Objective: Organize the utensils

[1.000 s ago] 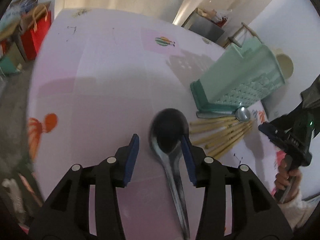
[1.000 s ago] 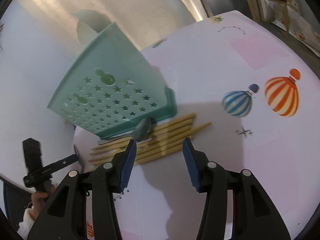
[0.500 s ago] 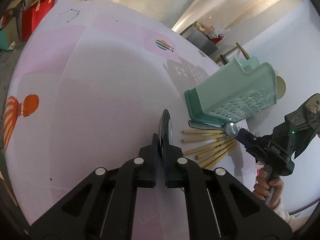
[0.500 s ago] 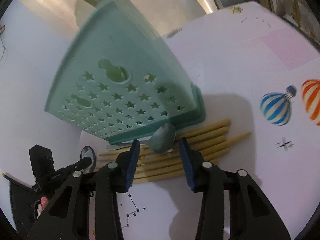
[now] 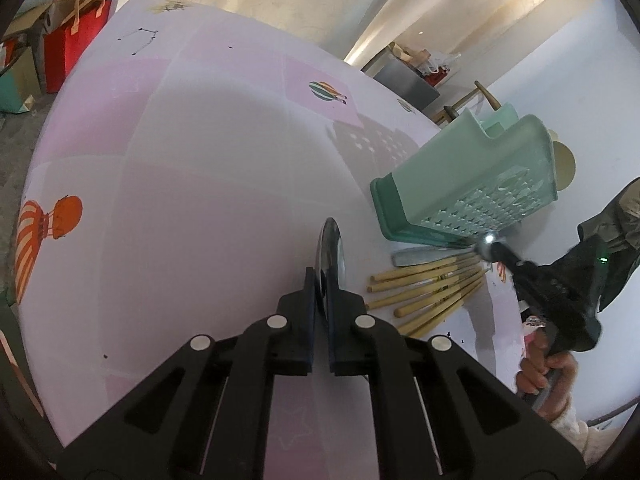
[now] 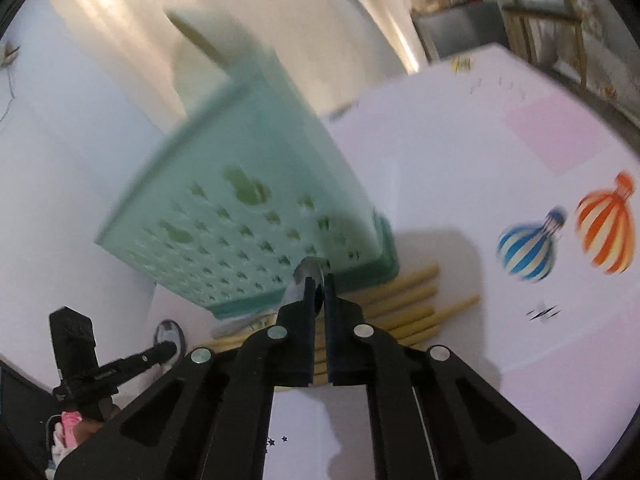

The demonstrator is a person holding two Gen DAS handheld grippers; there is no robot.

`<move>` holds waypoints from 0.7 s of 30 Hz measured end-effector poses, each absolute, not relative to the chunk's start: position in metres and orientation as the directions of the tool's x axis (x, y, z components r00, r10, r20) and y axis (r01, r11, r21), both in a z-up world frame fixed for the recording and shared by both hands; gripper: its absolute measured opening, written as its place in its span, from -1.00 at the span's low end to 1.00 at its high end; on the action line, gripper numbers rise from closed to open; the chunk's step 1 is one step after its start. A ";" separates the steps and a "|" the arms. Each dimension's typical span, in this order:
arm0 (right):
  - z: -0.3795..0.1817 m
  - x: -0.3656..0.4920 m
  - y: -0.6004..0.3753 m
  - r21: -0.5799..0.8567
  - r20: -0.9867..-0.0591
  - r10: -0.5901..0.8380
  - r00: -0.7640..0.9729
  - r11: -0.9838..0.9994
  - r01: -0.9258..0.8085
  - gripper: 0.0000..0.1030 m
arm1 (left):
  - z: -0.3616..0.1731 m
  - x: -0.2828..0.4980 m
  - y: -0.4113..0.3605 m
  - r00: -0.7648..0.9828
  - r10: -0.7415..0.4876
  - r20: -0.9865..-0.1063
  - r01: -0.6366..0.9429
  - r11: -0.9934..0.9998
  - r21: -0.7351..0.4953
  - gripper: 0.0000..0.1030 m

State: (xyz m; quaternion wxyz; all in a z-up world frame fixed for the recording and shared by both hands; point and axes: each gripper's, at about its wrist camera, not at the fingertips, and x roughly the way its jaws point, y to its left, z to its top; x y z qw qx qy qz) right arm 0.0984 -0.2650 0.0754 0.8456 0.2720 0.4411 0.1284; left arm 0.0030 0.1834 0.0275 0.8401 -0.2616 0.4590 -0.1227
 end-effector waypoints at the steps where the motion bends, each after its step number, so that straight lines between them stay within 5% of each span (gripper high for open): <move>1: 0.084 0.095 -0.271 0.573 -0.663 0.450 0.598 0.819 0.018 -0.93 | 0.028 0.002 0.183 0.551 -0.439 -0.710 -0.041 0.835 -0.549 -0.93; 13: 0.134 0.063 -0.312 0.596 -0.584 0.409 0.701 0.803 0.028 -0.93 | 0.057 -0.018 0.184 0.617 -0.367 -0.696 -0.075 0.853 -0.516 -0.96; 21: 0.157 0.038 -0.338 0.636 -0.528 0.402 0.748 0.771 0.035 -0.93 | 0.124 -0.035 0.158 0.716 -0.281 -0.639 0.002 0.916 -0.400 -0.96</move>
